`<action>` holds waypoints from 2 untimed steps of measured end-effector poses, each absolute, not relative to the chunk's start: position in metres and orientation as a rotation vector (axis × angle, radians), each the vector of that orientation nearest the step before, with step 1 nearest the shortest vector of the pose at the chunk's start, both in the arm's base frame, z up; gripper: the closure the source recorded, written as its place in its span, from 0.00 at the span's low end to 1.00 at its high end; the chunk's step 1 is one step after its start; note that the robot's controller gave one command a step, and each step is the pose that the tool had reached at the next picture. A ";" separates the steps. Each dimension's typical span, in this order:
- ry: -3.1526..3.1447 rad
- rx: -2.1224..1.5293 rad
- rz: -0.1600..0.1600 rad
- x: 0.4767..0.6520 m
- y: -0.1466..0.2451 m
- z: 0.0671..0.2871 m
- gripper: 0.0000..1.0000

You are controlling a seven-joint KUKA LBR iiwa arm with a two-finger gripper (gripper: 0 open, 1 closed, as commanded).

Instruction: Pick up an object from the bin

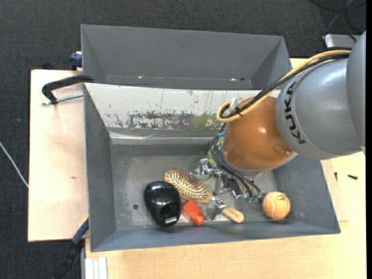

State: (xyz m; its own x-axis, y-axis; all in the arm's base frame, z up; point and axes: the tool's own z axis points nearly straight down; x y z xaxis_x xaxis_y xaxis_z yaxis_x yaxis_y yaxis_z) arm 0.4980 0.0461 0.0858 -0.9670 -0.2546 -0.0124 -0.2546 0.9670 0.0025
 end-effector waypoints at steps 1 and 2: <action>2.962 -0.871 -0.009 0.508 0.048 0.086 1.00; 2.913 -1.009 -0.014 0.509 0.048 0.086 1.00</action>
Offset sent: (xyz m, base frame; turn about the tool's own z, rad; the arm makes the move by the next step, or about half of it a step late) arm 0.0000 0.0000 0.0000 0.0000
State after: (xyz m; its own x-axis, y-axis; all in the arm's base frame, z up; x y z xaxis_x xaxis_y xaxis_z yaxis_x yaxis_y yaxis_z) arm 0.5094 0.0482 0.0858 -0.7844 -0.6181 -0.0523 -0.6175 0.7860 -0.0278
